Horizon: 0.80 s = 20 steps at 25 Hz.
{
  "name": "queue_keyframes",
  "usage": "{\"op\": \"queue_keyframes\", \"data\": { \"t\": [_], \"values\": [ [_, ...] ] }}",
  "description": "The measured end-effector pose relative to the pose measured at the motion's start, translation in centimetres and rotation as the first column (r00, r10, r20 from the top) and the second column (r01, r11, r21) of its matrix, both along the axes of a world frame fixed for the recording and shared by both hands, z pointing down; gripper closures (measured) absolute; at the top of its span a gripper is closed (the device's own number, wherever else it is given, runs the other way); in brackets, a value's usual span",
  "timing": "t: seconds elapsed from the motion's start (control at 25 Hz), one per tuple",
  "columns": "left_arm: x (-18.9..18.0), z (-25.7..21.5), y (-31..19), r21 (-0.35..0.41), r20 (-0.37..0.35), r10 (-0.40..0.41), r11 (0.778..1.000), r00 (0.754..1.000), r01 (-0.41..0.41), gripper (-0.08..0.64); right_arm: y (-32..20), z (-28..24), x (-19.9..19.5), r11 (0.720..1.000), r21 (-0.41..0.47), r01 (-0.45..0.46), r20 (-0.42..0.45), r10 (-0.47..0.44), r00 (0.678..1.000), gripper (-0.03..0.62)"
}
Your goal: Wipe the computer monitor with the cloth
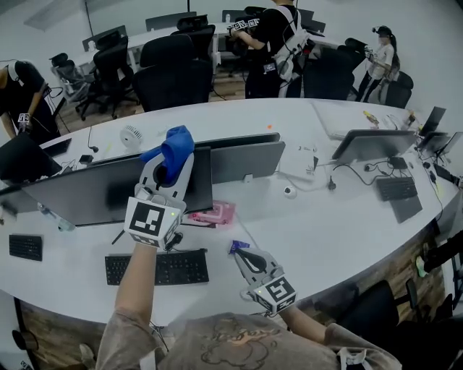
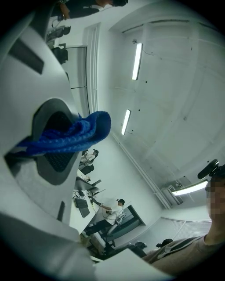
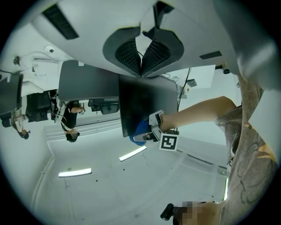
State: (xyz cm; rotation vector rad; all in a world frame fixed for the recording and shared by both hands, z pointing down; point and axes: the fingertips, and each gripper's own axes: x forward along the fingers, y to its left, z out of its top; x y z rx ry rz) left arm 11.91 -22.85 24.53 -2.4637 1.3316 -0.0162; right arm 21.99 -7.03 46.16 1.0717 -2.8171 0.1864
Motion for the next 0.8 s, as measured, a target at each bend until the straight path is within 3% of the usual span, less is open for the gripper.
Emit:
{"op": "queue_keyframes", "data": {
  "t": [0.56,0.8],
  "values": [
    [5.3,0.1,-0.6,-0.023,-0.001,0.099,0.995,0.995,-0.099,0.512,-0.4,0.1,2.4,0.998,-0.013,-0.067,0.027,0.067,0.997,0.571],
    [4.9,0.1,0.6,-0.014,-0.012,0.115,0.993,0.993,-0.115,0.512,-0.7,0.1,2.2,0.998,-0.003,-0.069,0.028,0.069,0.997,0.571]
  ]
}}
